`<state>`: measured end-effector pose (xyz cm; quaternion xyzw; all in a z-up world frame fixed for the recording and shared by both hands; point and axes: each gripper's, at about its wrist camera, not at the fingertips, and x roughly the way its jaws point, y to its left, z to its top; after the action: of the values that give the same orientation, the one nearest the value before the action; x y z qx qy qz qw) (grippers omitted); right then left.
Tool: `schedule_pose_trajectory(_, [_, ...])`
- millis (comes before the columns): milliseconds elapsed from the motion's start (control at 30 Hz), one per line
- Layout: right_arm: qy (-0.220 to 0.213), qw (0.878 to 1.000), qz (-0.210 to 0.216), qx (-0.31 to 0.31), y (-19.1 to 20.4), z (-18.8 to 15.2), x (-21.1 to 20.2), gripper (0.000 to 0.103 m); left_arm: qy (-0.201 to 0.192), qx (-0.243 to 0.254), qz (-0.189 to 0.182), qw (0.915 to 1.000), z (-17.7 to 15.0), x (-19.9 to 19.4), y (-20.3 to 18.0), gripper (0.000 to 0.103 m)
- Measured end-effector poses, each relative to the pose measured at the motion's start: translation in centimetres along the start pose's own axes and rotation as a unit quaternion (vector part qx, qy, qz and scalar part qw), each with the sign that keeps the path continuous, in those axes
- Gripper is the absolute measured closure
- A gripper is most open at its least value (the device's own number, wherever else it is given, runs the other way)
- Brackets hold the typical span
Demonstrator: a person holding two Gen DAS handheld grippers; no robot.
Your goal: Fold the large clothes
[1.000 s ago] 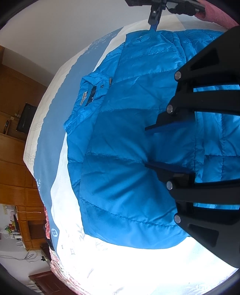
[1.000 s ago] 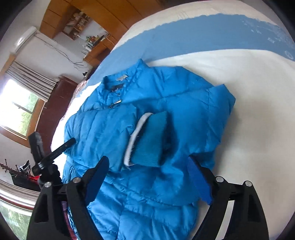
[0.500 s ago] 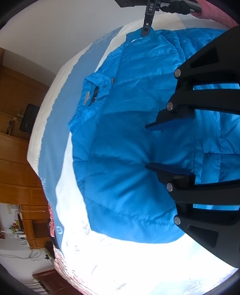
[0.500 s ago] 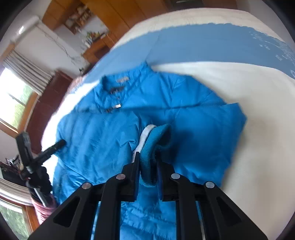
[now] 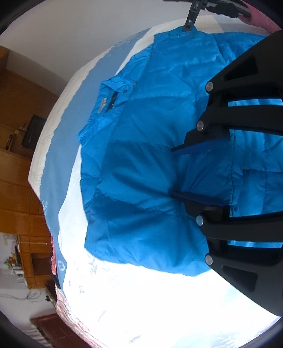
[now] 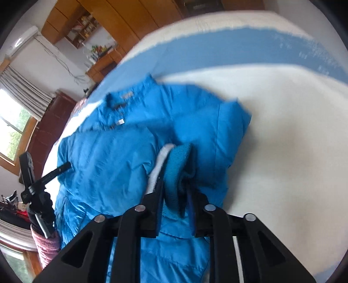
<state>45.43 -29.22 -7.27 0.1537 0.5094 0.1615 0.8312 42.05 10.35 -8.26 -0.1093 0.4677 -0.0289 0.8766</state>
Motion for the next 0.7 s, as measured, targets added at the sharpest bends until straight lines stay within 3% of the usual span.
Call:
schedule_pose_trajectory(100, [-0.041, 0.999, -0.017, -0.019, 1.7, 0.1, -2.1, 0.081, -0.020, 0.022, -0.011, 0.9995, -0.2, -1.6, -1.8, 0.068])
schedule_pose_trajectory(233, [-0.019, 0.999, 0.022, -0.043, 4.4, 0.4, -0.7, 0.081, -0.027, 0.069, -0.027, 0.9968, -1.0, -2.1, -4.9, 0.066])
schedule_pose_trajectory(433, [0.012, 0.997, -0.033, -0.072, 5.9, -0.3, 3.8, 0.084, 0.021, 0.090, -0.004, 0.9957, -1.8, 2.1, -4.9, 0.066])
schedule_pose_trajectory(567, [0.016, 0.998, -0.024, -0.062, 5.0, -0.9, 4.8, 0.087, 0.034, 0.077, -0.021, 0.9962, -1.8, 2.6, -4.1, 0.066])
schedule_pose_trajectory(700, [0.002, 0.998, -0.029, -0.061, 4.9, -1.6, 5.2, 0.090, 0.028, 0.092, -0.005, 0.9954, -2.2, 2.9, -4.5, 0.066])
